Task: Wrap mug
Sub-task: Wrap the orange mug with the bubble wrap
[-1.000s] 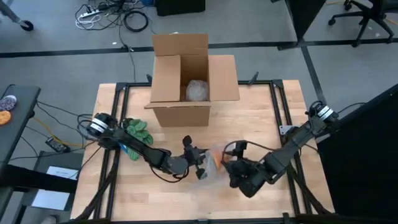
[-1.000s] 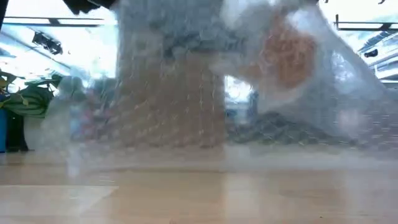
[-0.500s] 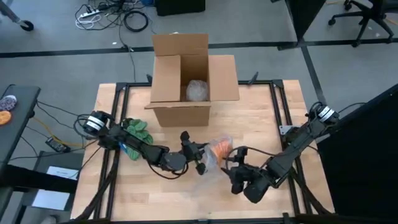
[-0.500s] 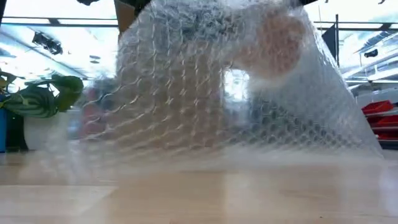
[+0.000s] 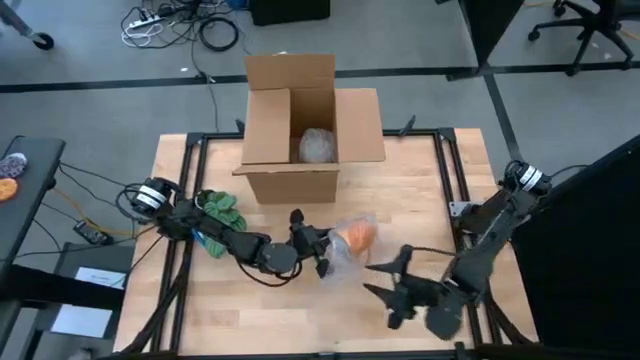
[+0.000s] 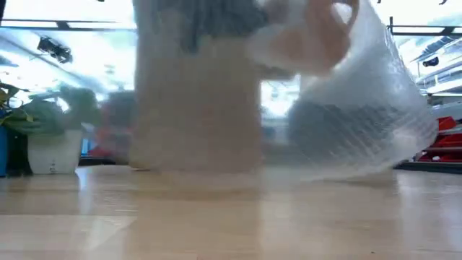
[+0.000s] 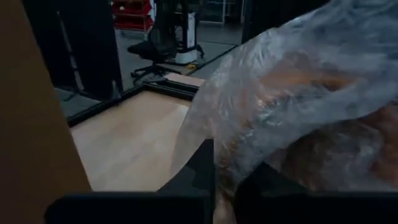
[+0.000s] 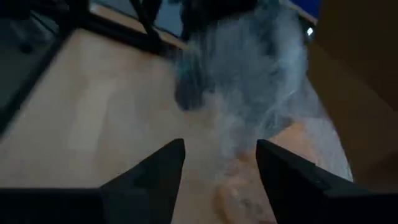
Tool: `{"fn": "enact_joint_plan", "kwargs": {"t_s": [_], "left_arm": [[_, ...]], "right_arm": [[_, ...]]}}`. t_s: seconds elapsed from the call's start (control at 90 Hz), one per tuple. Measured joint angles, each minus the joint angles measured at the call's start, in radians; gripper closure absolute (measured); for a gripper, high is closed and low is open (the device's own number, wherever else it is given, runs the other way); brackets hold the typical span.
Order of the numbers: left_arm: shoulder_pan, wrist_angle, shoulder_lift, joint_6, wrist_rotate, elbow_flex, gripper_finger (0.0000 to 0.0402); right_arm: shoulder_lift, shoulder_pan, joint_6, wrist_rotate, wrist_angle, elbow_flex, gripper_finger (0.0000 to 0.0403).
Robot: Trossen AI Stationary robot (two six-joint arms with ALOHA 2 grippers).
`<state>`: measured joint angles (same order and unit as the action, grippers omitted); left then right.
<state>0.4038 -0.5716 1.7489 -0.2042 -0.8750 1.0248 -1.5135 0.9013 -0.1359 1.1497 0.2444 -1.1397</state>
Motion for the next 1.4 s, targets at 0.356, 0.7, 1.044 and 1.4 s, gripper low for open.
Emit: {"fn": "enact_joint_plan", "kwargs": {"t_s": [0.356, 0.7, 1.044, 1.4], "left_arm": [[0.005, -0.035, 0.000, 0.014, 0.005, 0.000, 0.0396], [0.010, -0.118, -0.014, -0.121, 0.002, 0.000, 0.0396], [0.008, -0.131, 0.022, -0.287, -0.094, 0.000, 0.0396], [-0.004, -0.140, 0.100, -0.404, -0.149, 0.000, 0.0396]], "right_arm": [[0.063, 0.114, -0.084, 0.298, 0.178, -0.001, 0.0227], [0.063, 0.023, -1.061, 0.184, 0.965, 0.037, 0.0233], [0.059, 0.006, -1.071, 0.180, 0.487, 0.287, 0.0234], [0.060, -0.077, -0.622, -0.063, -0.211, 0.472, 0.0234]]}}
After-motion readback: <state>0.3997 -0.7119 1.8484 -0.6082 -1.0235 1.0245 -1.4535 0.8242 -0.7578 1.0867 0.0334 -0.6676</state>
